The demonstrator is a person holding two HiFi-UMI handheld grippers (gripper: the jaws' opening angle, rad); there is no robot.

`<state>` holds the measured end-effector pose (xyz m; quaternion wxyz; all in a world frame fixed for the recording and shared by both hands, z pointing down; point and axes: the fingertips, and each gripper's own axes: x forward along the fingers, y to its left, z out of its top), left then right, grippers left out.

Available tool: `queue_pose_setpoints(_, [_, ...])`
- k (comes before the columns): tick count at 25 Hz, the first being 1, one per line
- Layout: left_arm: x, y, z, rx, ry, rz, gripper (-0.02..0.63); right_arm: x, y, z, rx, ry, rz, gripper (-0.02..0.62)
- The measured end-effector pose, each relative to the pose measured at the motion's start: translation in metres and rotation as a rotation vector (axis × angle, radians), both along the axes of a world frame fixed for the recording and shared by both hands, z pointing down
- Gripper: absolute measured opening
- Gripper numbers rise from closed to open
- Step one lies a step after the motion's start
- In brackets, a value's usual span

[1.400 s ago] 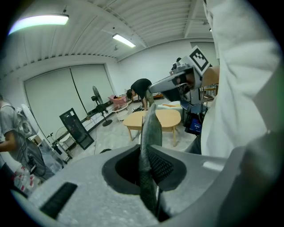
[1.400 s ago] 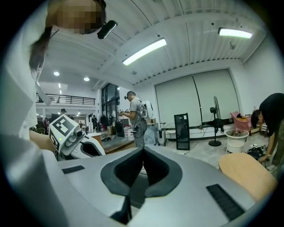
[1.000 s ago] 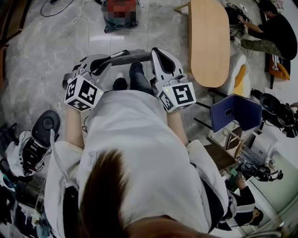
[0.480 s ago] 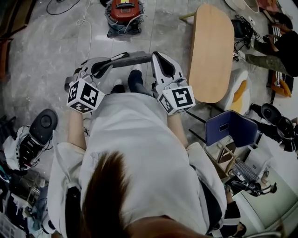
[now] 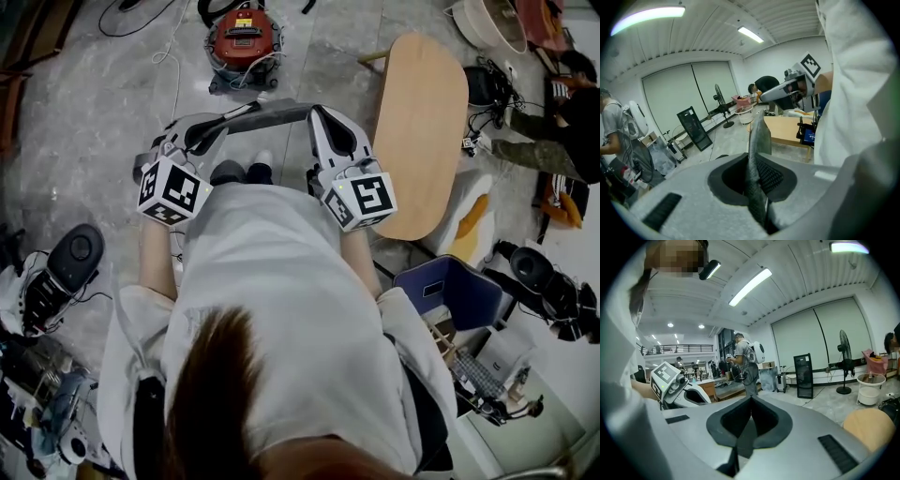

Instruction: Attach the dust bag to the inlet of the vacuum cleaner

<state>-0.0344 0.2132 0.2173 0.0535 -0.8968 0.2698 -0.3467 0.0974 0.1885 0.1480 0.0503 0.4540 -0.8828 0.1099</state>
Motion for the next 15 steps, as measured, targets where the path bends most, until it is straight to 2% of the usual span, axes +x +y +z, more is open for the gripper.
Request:
queue_pose_setpoints(8, [0.017, -0.016, -0.001, -0.01, 0.014, -0.031, 0.039, 0.026, -0.016, 0.005, -0.026, -0.002, 0.009, 0.002])
queue_pose_setpoints(15, [0.026, -0.034, 0.009, -0.038, -0.008, -0.004, 0.039, 0.037, -0.033, 0.014, -0.057, -0.012, 0.025, 0.002])
